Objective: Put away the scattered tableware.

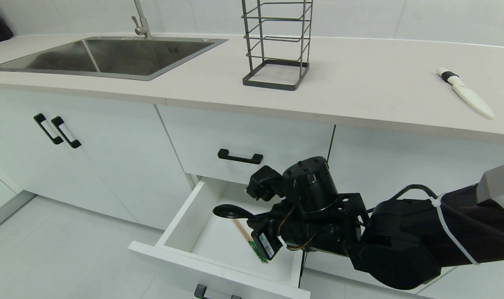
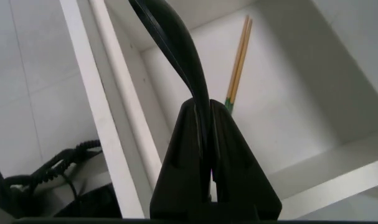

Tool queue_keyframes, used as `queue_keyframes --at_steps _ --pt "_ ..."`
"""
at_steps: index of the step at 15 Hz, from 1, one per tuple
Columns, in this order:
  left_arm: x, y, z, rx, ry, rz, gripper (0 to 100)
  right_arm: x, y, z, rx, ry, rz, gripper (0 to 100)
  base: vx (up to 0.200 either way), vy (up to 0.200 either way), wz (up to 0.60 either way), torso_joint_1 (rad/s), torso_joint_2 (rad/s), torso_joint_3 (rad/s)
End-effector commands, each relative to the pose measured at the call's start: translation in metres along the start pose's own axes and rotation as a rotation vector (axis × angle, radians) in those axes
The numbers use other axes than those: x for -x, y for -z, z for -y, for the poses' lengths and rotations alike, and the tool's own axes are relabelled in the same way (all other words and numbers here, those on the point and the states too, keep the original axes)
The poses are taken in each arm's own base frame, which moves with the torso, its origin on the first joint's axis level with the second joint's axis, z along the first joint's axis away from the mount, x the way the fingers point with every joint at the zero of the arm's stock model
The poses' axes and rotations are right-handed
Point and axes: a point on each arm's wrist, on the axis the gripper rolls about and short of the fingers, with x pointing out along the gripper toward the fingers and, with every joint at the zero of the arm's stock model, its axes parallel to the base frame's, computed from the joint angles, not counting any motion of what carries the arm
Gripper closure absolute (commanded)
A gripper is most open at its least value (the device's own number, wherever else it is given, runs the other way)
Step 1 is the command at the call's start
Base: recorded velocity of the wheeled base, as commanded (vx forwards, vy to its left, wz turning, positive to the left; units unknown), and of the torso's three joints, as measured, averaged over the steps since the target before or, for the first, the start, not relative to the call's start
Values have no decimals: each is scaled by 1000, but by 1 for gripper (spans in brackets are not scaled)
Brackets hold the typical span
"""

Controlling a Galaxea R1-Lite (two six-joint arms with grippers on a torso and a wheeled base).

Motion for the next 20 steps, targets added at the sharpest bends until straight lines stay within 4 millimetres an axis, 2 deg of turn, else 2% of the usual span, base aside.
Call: queue_keyframes --at_steps 1,5,7,8,10,17,20 --pt "0 0 0 0 0 -1 0 -14 -4 -1 0 20 13 100 0 0 0 0 0 0" --pt "0 0 0 0 0 1 0 -47 -1 0 -22 70 6 100 0 0 0 0 0 0" --pt "0 0 0 0 0 1 0 -55 -4 2 -34 78 4 100 0 0 0 0 0 0" --pt "0 0 0 0 0 -1 0 -71 -3 4 -44 113 -23 100 0 0 0 0 0 0" --pt "0 0 0 0 0 1 0 -84 3 4 -44 118 -35 100 0 0 0 0 0 0" --pt "0 0 0 0 0 -1 0 -119 18 6 -72 191 -83 100 0 0 0 0 0 0" --pt "0 0 0 0 0 1 0 -126 21 6 -71 207 -101 100 0 0 0 0 0 0"
